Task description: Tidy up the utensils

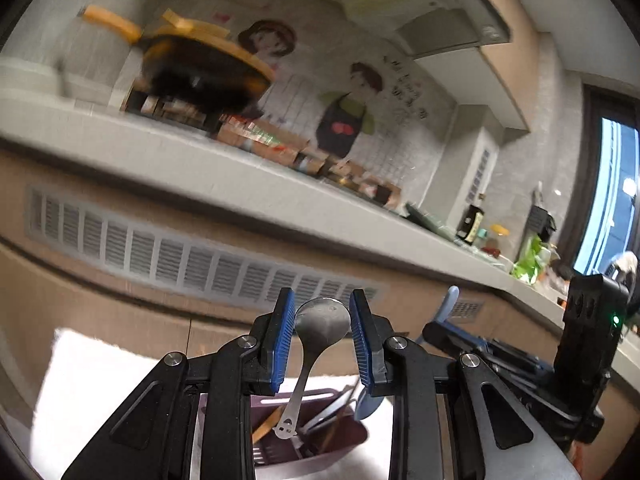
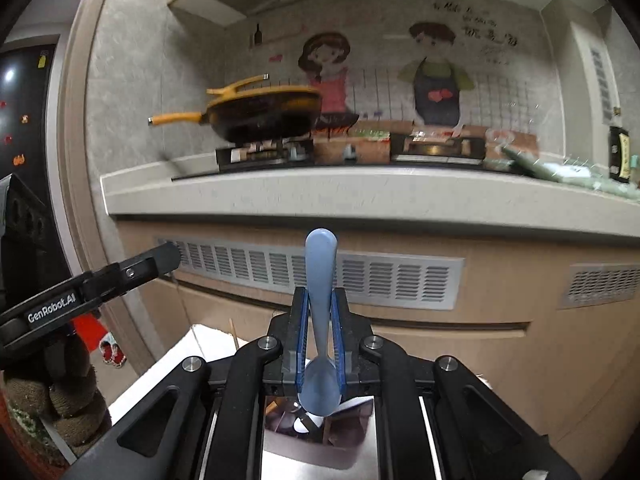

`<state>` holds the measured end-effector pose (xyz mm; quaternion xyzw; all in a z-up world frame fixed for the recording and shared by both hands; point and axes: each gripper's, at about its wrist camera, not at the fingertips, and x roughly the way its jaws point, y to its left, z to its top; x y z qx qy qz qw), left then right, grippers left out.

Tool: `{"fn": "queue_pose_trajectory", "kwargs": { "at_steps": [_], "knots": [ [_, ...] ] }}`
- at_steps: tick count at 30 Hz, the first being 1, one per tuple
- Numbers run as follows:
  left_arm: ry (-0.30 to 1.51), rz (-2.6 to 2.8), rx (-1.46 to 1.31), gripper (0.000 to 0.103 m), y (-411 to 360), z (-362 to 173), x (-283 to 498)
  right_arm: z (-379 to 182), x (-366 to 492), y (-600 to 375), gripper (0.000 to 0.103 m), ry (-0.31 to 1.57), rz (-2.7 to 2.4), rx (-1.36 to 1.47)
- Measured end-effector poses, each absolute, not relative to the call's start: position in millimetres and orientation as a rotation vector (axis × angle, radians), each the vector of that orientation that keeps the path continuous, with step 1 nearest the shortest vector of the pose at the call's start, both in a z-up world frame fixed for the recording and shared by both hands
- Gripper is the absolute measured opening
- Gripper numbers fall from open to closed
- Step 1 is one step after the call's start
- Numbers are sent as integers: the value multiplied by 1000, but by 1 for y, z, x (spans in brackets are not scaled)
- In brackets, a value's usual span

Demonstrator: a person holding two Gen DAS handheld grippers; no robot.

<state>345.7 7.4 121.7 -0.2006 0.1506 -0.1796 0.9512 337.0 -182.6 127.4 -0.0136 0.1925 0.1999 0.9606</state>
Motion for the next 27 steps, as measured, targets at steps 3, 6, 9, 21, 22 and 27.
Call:
{"fn": "queue_pose_trajectory", "kwargs": {
  "at_steps": [3,6,9,21,22,27],
  "knots": [
    [393,-375,-448,29,13,83,367,101,351,-174,11,446,407,-50],
    [453,-380,-488,29,16,43,382,72,363,-165,11,517,391,-81],
    [524,-386,-504,49,14,14,391,44,376,-162,12,642,421,-72],
    [445,-145,-255,63,5,29,265,39,284,-188,26,610,410,-3],
    [443,-128,-233,63,3,28,248,40,273,-189,26,600,414,-3],
    [465,-36,-136,63,-7,21,180,35,201,-197,34,550,444,-1]
  ]
}}
